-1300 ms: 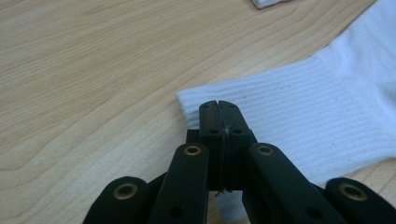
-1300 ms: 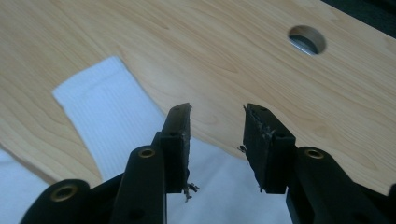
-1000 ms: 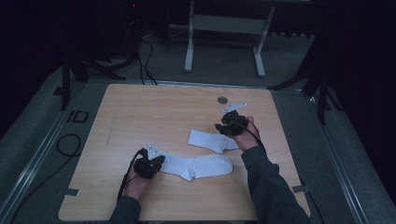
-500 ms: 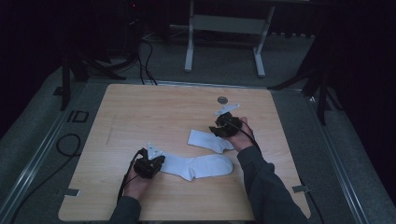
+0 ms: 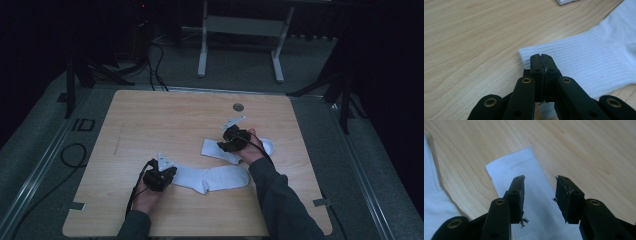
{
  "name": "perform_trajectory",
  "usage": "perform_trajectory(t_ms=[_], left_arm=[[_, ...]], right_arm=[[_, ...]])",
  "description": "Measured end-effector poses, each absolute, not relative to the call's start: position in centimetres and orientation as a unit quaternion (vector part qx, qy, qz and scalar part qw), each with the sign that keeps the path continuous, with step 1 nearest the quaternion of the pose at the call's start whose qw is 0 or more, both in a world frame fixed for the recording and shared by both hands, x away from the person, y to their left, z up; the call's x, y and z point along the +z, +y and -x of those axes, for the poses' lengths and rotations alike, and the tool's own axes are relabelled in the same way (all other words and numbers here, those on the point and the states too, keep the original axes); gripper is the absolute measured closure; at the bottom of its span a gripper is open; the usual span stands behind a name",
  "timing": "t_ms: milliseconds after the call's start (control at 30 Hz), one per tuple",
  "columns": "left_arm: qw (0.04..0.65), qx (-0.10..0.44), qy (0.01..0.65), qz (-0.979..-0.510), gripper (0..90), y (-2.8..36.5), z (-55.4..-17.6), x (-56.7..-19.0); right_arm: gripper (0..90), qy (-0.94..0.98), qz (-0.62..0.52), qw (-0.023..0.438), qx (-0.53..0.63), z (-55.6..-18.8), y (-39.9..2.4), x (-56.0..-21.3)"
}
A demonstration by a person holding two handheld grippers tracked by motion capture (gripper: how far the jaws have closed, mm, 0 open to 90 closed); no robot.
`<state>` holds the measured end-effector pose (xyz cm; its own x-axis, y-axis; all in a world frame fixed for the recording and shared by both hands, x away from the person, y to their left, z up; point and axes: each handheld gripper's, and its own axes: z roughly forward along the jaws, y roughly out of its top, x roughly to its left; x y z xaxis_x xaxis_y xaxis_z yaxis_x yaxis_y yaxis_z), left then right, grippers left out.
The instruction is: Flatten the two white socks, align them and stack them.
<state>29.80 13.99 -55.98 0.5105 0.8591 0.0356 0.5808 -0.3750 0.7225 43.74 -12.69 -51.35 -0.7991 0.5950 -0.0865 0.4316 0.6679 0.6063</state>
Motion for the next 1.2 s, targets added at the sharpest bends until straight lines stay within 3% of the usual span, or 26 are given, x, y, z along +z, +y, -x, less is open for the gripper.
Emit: perform_trajectory(t_ms=[333, 367, 500, 733, 1200], left_arm=[[0.334, 0.209, 0.449, -0.802, 88.1, 14.0, -29.8, -56.0], [0.334, 0.208, 0.449, -0.802, 88.1, 14.0, -29.8, -56.0], [0.334, 0.208, 0.450, -0.801, 88.0, 14.0, -29.8, -56.0], [0.335, 0.206, 0.450, -0.802, 88.0, 14.0, -29.8, -56.0], [0.335, 0.208, 0.450, -0.802, 87.9, 14.0, -29.8, -56.0]], right_arm=[[54.0, 0.920, -0.277, 0.096, 0.261, -44.6, -11.9, -54.0], [55.4, 0.917, -0.279, 0.087, 0.271, -44.7, -12.1, -54.2], [80.7, 0.913, -0.288, 0.090, 0.273, -45.2, -12.7, -54.2], [84.0, 0.916, -0.285, 0.105, 0.263, -45.0, -12.7, -53.9], [83.8, 0.882, -0.251, 0.117, 0.381, -42.4, -14.3, -45.6]])
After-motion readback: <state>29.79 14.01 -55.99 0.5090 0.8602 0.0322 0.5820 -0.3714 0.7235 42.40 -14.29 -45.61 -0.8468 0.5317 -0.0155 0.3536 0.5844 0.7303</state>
